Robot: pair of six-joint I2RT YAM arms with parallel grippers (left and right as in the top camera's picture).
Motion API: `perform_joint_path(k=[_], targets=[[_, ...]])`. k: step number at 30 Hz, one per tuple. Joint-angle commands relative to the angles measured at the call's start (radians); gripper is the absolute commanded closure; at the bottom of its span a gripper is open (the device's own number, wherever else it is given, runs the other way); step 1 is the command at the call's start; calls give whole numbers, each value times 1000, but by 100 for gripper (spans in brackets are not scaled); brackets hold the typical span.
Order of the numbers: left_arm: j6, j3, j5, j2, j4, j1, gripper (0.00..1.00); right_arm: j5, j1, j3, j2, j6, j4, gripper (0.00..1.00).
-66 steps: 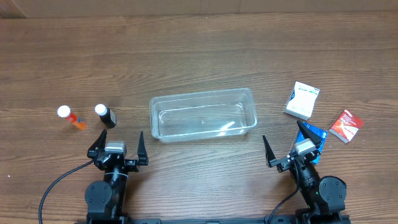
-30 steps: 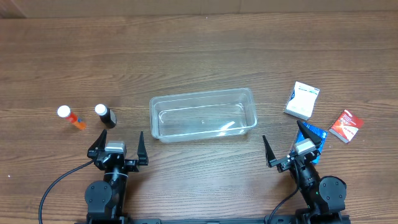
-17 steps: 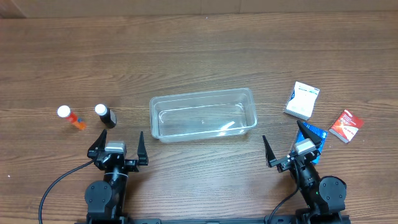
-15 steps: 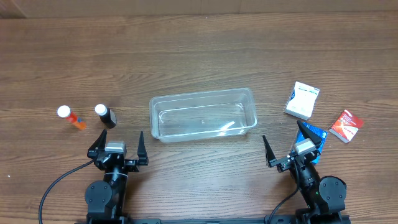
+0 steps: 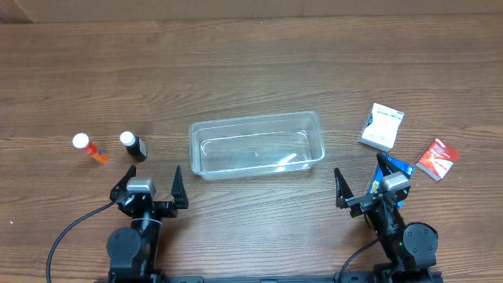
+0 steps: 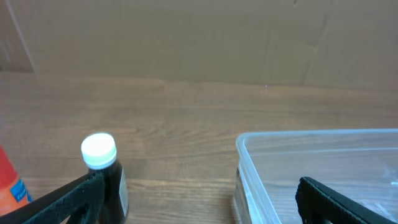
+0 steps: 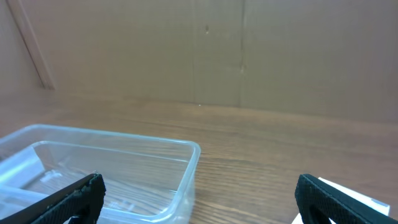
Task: Pack container
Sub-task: 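Move the left gripper over the black bottle and grasp it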
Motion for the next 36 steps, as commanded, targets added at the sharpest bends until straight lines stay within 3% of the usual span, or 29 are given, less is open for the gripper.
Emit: perform_joint_path(k=[1, 8, 14, 19, 23, 27, 36], targets=[[-40, 124, -14, -4, -107, 6, 0, 18, 0, 25, -5, 90, 6, 0], [-40, 343, -37, 143, -270, 6, 0, 18, 0, 151, 108, 90, -27, 0], [-41, 607, -37, 443, -420, 6, 0, 18, 0, 374, 359, 90, -134, 0], [-42, 879, -37, 706, -642, 6, 0, 18, 0, 608, 612, 90, -319, 0], [-39, 1115, -37, 910, -893, 6, 0, 18, 0, 836, 831, 82, -568, 0], [-41, 1197, -11, 1018, -1048, 6, 0, 19, 0, 975, 958, 82, -740, 0], [-135, 1202, -88, 1088, -996, 90, 0, 52, -1, 982, 999, 83, -759, 0]])
